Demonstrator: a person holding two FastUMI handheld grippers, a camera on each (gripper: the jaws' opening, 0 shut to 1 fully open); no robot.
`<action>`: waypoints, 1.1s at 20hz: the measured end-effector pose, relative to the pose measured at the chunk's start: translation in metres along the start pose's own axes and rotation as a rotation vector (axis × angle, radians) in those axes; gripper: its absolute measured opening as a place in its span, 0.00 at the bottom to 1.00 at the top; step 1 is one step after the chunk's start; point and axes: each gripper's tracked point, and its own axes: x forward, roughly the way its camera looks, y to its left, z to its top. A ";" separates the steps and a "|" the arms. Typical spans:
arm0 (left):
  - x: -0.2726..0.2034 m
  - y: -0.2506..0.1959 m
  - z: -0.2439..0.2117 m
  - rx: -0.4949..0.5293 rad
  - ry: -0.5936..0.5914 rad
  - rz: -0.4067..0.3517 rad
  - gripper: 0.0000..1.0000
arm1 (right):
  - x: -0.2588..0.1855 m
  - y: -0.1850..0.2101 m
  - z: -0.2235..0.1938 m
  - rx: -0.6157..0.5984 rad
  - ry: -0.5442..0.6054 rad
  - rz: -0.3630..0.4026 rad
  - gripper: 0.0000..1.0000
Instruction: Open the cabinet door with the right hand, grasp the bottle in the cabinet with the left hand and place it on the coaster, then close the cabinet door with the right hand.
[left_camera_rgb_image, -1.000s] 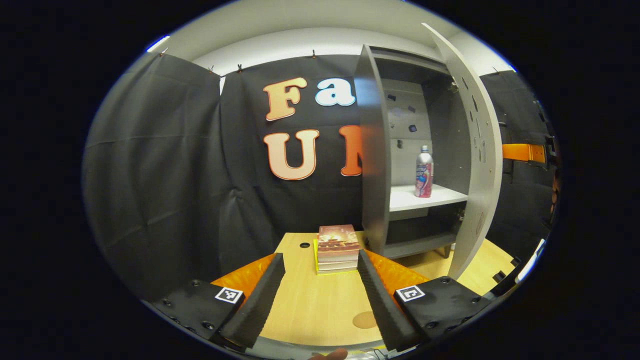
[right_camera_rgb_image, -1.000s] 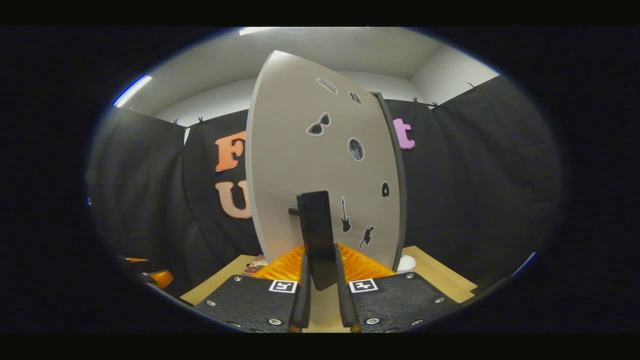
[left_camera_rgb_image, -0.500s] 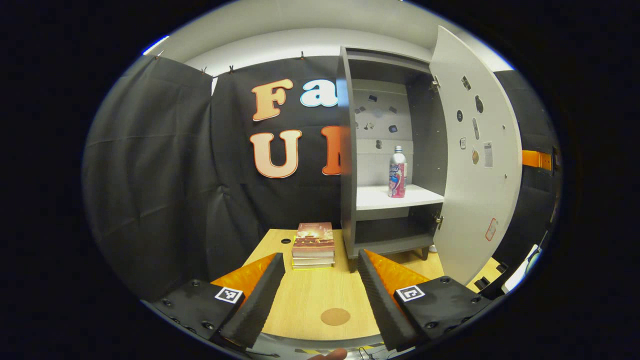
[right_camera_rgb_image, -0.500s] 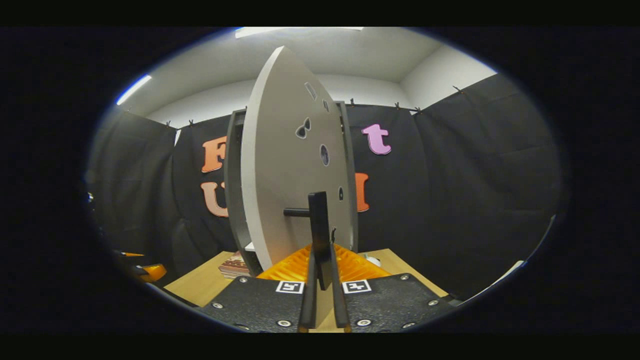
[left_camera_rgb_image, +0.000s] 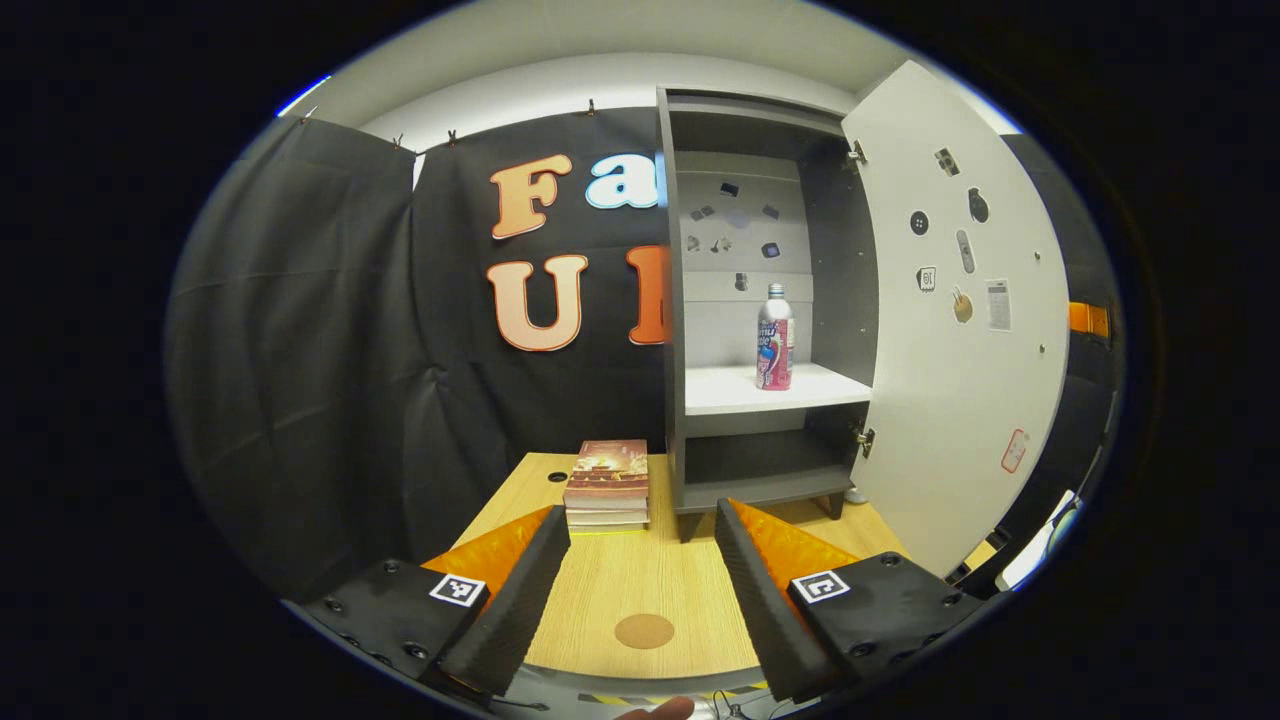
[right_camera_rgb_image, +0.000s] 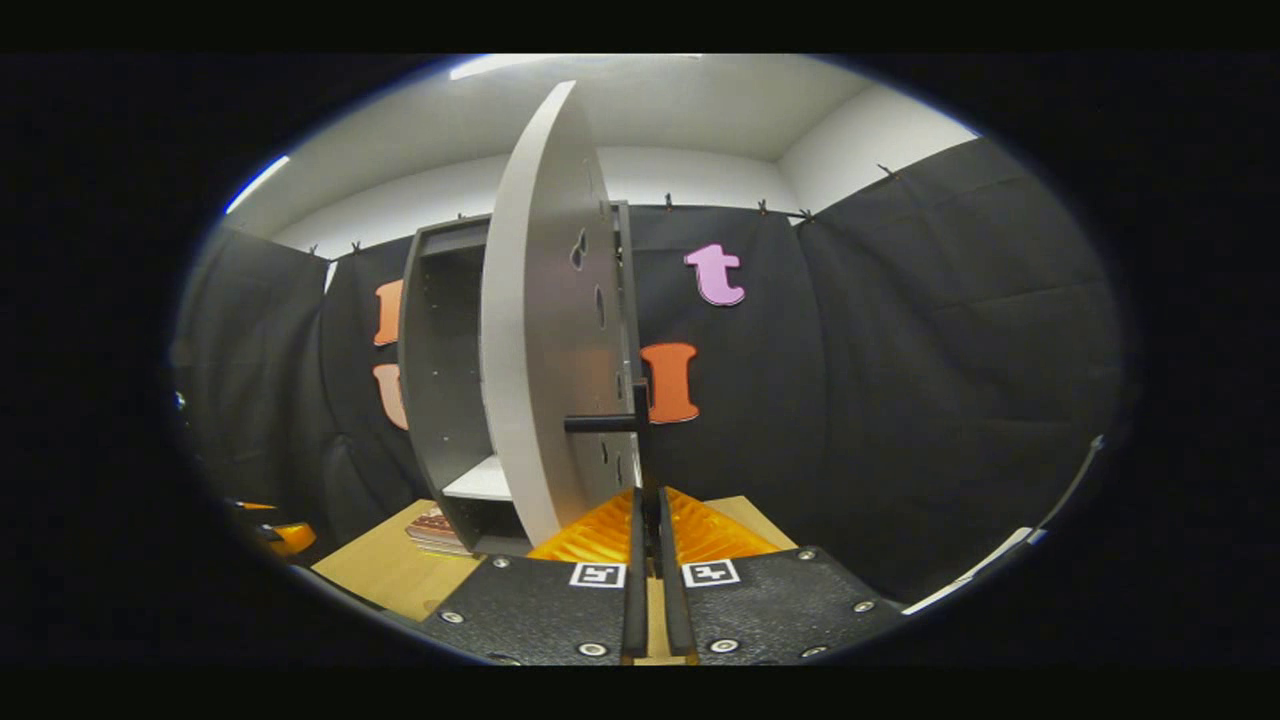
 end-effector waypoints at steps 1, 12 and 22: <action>0.001 -0.002 0.001 0.003 0.000 0.001 0.95 | 0.000 -0.007 0.000 0.002 0.002 0.004 0.05; -0.005 -0.024 0.008 -0.002 -0.013 0.019 0.95 | -0.004 -0.026 0.001 0.019 0.015 0.069 0.17; 0.052 -0.070 0.047 -0.002 -0.093 -0.054 0.95 | -0.098 0.027 0.014 0.002 -0.085 0.162 0.16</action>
